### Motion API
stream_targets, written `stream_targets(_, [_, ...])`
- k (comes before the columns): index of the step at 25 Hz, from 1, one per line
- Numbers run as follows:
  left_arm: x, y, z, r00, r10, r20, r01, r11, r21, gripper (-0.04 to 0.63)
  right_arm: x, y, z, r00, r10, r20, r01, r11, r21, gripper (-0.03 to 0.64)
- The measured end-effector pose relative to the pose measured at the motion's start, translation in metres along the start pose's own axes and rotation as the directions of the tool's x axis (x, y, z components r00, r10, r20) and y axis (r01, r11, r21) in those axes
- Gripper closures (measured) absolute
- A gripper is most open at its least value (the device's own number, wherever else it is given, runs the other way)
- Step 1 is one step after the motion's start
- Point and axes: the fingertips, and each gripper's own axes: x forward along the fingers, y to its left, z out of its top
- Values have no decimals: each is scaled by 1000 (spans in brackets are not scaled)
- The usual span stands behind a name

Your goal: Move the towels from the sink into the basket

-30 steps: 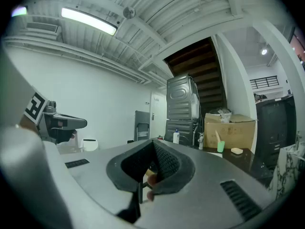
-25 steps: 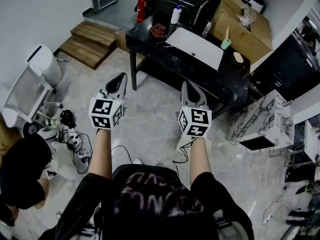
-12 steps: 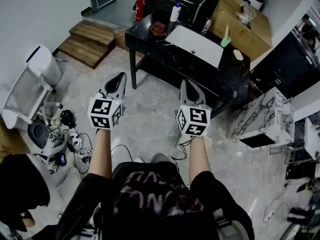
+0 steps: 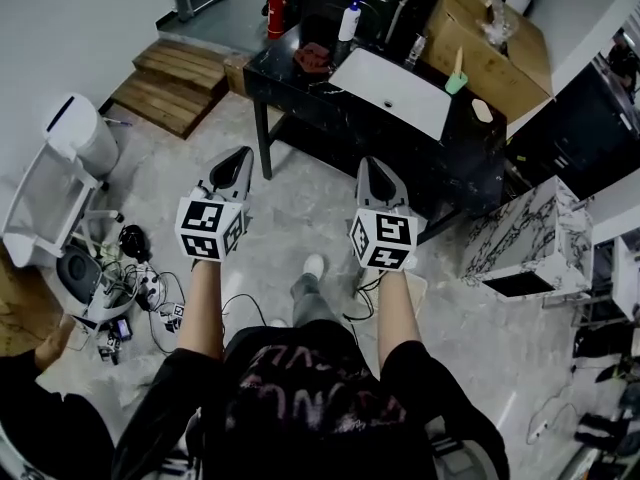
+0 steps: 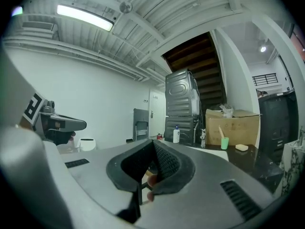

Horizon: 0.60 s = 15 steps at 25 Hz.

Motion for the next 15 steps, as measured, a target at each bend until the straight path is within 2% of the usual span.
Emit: stream_targets(15, [207, 50, -2, 997, -28, -77, 28, 1000, -1, 579, 195, -89, -5, 999, 10, -40, -9, 1000, 19, 601])
